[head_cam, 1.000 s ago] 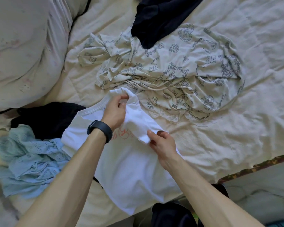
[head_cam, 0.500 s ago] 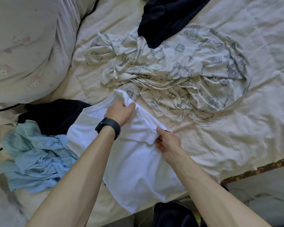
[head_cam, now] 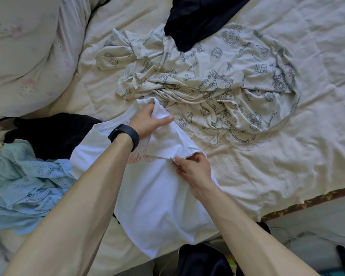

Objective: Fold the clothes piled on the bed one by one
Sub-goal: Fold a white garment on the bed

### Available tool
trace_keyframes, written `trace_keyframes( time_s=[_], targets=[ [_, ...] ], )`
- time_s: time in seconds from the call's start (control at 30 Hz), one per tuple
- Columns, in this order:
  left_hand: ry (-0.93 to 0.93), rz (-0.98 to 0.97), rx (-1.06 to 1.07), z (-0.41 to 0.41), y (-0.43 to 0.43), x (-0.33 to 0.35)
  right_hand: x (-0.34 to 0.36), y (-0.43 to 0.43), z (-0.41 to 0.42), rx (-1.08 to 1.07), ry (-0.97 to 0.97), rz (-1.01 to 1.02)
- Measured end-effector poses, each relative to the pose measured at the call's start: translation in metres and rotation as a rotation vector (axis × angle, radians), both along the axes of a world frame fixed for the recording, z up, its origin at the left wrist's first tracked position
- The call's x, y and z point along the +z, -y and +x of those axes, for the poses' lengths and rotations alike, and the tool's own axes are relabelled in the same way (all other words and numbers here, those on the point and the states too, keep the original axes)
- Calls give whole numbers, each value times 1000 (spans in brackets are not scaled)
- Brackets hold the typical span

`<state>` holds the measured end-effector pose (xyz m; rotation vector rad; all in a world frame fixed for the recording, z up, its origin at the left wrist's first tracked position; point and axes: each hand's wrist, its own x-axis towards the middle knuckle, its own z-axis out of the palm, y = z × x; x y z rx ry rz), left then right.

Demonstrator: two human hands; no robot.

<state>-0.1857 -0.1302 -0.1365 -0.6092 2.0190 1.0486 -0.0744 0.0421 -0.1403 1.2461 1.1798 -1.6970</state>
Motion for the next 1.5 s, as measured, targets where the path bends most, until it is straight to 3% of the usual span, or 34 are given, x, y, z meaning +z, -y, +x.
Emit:
trace_keyframes(
  time_s=[0.1,0.27,0.47,0.63,0.87,1.07,1.2,1.3,1.37,1.43,1.5],
  targets=[
    [-69,-91,-176,7,5,0,1,4,5,145,-15,166],
    [-106,-39,12,13,5,-4,4,-2,5,270,-22,215],
    [-186,25,311,8,-12,-9,4,-8,0,-196,82,0],
    [-186,191,579,7,-21,-12,0,-10,-3,-274,85,-41],
    [-198,207,417,10,-16,-14,-2,-15,-2,157,15,102],
    [-336,-96,238,25,-20,-9,0,-9,-7,389,-67,335],
    [-283,-239,280,64,-26,-11,13,-20,-17,793,-110,328],
    [-313,-487,296,98,-35,-8,22,-25,-22,1262,-358,558],
    [-405,-642,203,122,-47,-8,23,-19,-28,1300,-727,753],
    [-479,-694,95,143,-59,-13,17,-5,-40,1249,-1151,818],
    [-478,-705,15,159,-68,-21,1,7,-55,1385,-1424,846]
  ],
)
